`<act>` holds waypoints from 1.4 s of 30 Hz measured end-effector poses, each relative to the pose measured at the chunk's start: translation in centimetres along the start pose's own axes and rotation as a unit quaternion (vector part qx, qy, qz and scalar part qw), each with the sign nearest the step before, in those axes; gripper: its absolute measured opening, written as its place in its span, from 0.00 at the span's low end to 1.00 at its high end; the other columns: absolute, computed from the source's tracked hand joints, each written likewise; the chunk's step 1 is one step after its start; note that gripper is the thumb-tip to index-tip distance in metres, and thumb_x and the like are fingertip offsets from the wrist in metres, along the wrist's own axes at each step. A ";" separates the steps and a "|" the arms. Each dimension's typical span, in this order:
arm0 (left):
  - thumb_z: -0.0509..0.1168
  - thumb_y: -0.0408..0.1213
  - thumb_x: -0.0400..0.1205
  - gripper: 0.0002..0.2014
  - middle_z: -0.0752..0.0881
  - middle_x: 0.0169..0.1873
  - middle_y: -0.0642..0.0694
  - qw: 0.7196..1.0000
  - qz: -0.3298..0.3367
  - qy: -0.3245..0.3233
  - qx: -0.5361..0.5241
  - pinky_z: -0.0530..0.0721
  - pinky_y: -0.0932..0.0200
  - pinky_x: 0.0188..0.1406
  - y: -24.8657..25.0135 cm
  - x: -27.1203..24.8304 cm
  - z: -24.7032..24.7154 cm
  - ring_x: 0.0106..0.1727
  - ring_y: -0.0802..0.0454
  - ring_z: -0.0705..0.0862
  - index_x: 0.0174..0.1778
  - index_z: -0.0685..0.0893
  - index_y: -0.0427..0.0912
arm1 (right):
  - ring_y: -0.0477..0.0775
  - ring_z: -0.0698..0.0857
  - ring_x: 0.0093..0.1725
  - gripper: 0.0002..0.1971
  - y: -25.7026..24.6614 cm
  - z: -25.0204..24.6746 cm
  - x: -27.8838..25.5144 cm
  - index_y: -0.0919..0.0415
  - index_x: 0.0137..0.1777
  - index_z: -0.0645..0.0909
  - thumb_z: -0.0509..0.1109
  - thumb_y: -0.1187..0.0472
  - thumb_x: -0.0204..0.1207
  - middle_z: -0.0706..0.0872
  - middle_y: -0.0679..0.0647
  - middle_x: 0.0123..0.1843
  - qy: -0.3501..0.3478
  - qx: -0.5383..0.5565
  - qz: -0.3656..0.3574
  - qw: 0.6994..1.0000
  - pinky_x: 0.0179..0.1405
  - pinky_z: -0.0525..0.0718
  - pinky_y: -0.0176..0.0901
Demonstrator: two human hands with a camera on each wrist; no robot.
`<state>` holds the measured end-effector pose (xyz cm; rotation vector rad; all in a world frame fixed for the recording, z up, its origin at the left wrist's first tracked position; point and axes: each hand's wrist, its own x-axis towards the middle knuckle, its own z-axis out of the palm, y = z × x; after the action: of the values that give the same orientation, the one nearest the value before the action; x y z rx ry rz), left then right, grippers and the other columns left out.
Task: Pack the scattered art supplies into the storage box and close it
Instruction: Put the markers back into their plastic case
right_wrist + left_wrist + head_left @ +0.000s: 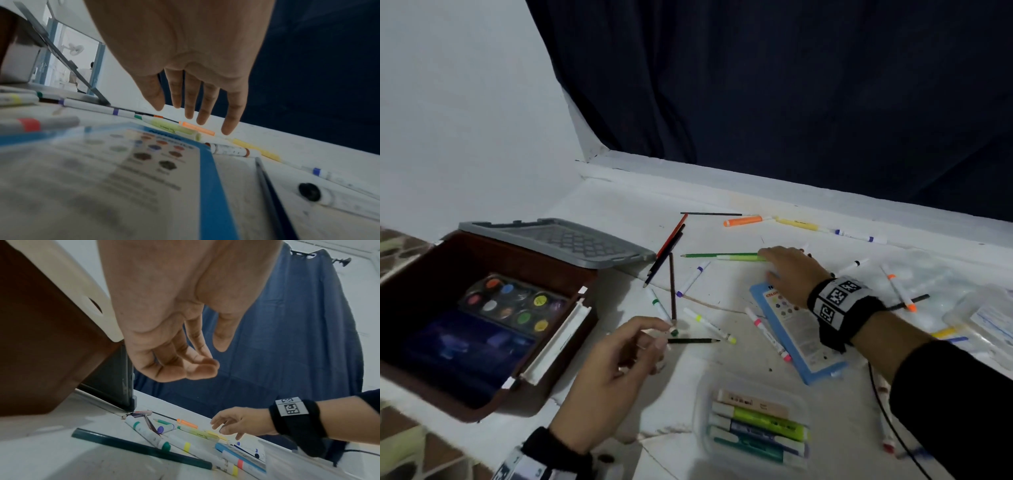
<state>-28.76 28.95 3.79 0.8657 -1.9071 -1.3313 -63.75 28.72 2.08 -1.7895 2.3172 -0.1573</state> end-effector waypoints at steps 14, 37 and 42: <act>0.69 0.55 0.76 0.18 0.82 0.36 0.47 1.000 -0.004 0.012 -0.022 0.82 0.43 0.37 0.4 4.5 1.9 0.35 0.49 0.81 0.59 0.85 0.52 | 0.58 0.81 0.56 0.10 0.8 0.2 5.1 0.54 0.61 0.76 0.60 0.60 0.82 0.77 0.52 0.59 -0.025 -0.079 -0.018 0.996 0.57 0.76 0.52; 0.61 0.44 0.82 0.19 0.76 0.65 0.42 0.802 -0.022 -0.233 0.549 0.78 0.42 0.66 -3.2 34.7 15.6 0.66 0.37 0.77 0.71 0.73 0.55 | 0.48 0.89 0.38 0.14 1.9 -6.2 -13.4 0.45 0.58 0.80 0.68 0.66 0.82 0.88 0.48 0.41 0.264 0.395 0.083 0.876 0.37 0.84 0.37; 0.62 0.38 0.81 0.14 0.83 0.61 0.50 0.806 0.020 -0.237 0.542 0.77 0.46 0.67 -2.8 34.3 15.8 0.62 0.43 0.81 0.60 0.85 0.54 | 0.56 0.87 0.36 0.13 1.8 -5.2 -15.1 0.57 0.50 0.88 0.62 0.70 0.84 0.85 0.58 0.37 0.283 0.501 0.126 0.808 0.41 0.85 0.49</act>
<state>-60.65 8.76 1.40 1.0152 -3.1279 -0.2889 -62.94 43.54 8.24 -0.9171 2.0267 -1.6906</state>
